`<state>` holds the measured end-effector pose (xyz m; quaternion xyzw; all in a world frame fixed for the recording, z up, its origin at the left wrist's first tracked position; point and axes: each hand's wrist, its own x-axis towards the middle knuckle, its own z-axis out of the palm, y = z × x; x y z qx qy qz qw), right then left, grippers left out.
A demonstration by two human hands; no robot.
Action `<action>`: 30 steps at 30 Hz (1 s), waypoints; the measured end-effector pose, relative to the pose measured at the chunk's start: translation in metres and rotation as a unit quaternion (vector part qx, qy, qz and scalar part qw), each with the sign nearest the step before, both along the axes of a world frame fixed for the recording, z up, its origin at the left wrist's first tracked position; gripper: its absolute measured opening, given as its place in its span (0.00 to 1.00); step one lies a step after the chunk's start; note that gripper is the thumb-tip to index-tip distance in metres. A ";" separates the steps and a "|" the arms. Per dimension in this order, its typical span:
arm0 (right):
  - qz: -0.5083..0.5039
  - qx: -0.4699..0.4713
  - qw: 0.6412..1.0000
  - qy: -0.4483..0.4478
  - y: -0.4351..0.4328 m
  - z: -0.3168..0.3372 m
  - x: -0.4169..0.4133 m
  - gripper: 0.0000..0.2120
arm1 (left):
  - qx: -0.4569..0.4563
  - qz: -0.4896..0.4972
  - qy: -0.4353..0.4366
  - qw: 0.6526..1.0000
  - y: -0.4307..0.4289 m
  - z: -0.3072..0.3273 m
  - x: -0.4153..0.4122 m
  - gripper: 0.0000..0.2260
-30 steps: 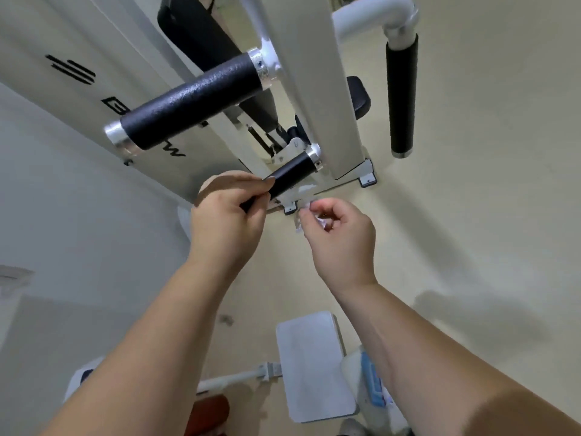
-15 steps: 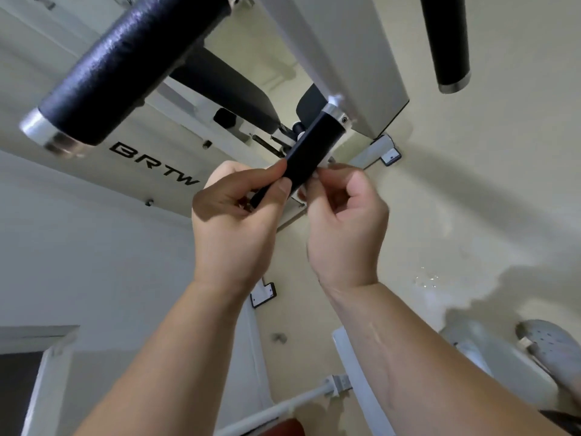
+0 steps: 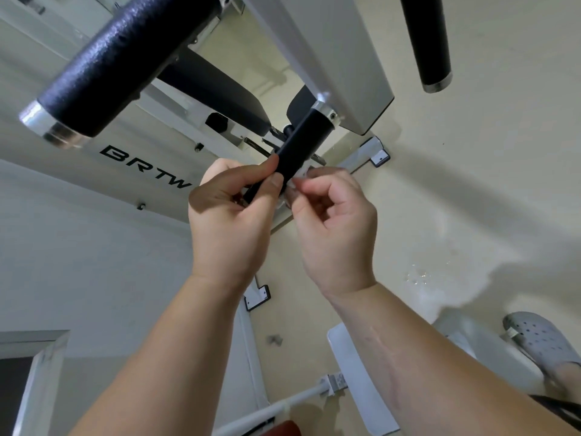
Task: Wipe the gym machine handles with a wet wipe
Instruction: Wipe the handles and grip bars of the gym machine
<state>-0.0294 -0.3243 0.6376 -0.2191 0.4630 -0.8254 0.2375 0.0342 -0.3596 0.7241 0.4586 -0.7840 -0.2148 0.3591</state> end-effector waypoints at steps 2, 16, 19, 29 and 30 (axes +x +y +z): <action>-0.008 0.020 0.999 -0.042 -0.008 0.002 -0.015 0.06 | 0.002 -0.003 -0.005 1.000 0.001 0.003 -0.001 0.11; -0.057 0.020 0.998 0.012 -0.008 0.021 -0.042 0.08 | -0.053 -0.030 -0.070 0.996 0.000 0.005 0.007 0.08; -0.030 0.045 0.998 0.012 -0.009 0.011 -0.027 0.08 | -0.036 -0.029 -0.059 0.997 -0.003 0.006 0.007 0.11; -0.005 0.073 0.996 -0.060 -0.006 0.009 -0.042 0.07 | -0.009 -0.039 -0.051 0.998 0.002 0.009 0.006 0.12; 0.002 0.068 0.995 -0.072 -0.006 0.010 -0.043 0.06 | -0.010 -0.036 -0.050 0.998 0.002 0.009 0.006 0.12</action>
